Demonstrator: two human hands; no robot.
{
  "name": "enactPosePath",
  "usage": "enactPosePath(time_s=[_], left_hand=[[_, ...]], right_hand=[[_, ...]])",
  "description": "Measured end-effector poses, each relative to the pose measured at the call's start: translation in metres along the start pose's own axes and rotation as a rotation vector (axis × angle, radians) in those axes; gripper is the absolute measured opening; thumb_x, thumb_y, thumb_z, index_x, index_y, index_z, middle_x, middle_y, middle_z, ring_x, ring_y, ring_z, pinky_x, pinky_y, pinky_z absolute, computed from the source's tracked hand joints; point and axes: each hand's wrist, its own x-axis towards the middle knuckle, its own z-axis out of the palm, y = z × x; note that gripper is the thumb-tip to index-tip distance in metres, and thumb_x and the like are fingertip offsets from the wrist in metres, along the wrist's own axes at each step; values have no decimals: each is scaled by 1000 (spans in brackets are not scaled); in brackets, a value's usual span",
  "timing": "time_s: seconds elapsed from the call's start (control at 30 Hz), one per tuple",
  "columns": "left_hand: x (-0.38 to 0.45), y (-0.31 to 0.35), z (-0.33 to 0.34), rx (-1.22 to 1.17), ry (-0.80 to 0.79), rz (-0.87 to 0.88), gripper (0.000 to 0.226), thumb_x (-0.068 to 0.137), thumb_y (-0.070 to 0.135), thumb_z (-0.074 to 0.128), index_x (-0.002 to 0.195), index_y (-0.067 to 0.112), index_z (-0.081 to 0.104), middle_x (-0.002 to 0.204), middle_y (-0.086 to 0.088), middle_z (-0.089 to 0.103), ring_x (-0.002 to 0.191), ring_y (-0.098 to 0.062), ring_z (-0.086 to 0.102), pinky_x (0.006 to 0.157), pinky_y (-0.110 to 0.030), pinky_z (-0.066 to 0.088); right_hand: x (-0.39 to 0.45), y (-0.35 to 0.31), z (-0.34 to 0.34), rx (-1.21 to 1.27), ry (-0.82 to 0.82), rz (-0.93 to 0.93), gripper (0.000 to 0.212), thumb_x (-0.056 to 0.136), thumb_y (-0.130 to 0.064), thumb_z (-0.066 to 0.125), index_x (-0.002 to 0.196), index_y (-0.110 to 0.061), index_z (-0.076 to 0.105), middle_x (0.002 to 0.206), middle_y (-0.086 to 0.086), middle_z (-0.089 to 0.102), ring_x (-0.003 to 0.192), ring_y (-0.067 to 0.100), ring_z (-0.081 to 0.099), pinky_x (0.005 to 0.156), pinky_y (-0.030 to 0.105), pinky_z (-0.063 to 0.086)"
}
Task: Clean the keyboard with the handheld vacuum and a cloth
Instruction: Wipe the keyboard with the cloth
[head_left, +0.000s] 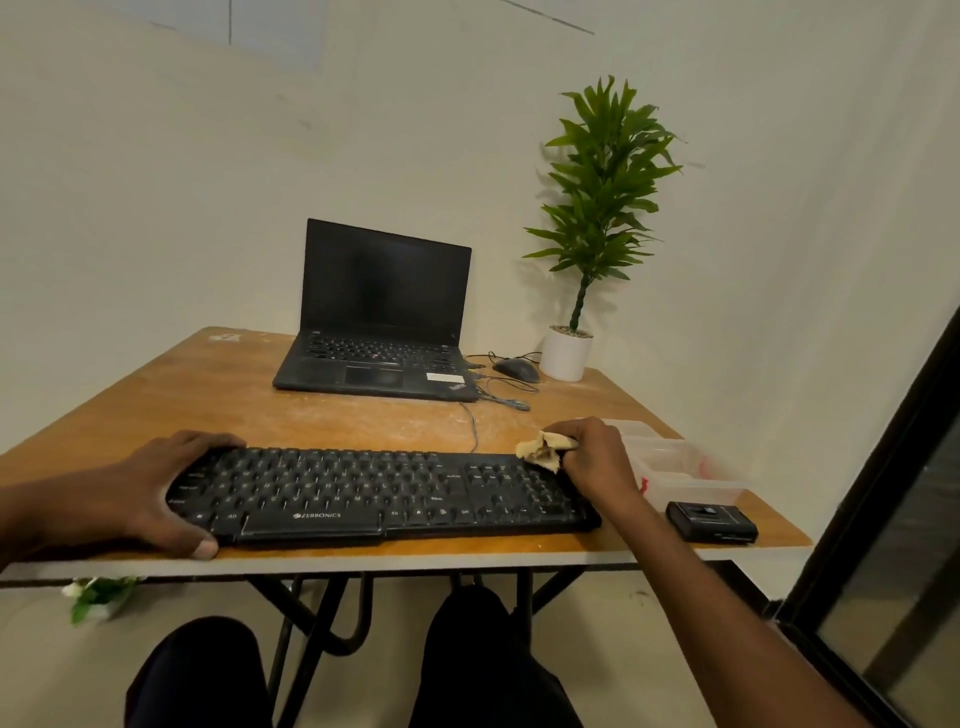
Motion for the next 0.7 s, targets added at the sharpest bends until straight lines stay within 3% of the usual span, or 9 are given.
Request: enactPosePath(time_s=[0.13, 0.33, 0.43, 0.57, 0.7], left_hand=[[-4, 7, 2, -7, -10, -3, 120, 41, 61, 104, 145, 55, 46, 143, 12, 48, 127, -24, 49, 98, -52, 43], [-11, 24, -2, 20, -49, -24, 115, 42, 70, 99, 141, 61, 41, 143, 16, 44, 128, -19, 47, 101, -45, 44], [-17, 42, -3, 15, -101, -53, 113, 41, 78, 94, 137, 62, 36, 141, 29, 36, 127, -6, 43, 105, -38, 44], [-20, 59, -1, 35, -145, -67, 115, 39, 86, 86, 136, 61, 30, 138, 36, 29, 127, 2, 38, 103, -29, 42], [-21, 60, -2, 31, -126, -66, 115, 40, 83, 89, 138, 58, 35, 139, 33, 33, 127, 1, 39, 105, -33, 42]], right_hand=[[15, -34, 23, -32, -91, -67, 34, 89, -3, 70, 117, -20, 76, 122, 2, 74, 115, 20, 63, 100, 36, 50], [6, -82, 48, -16, -193, -294, 34, 83, 1, 75, 110, -18, 79, 112, 2, 77, 103, 18, 68, 90, 34, 55], [16, -72, 29, -55, -270, -249, 32, 84, 2, 73, 111, -16, 79, 112, 3, 77, 104, 18, 67, 92, 34, 53], [24, -44, 17, -211, -192, -122, 29, 86, -7, 75, 111, -21, 79, 109, 0, 77, 101, 17, 68, 90, 35, 55], [9, -72, 38, -216, -142, -213, 25, 85, -17, 80, 110, -24, 79, 104, -3, 77, 98, 15, 67, 88, 32, 53]])
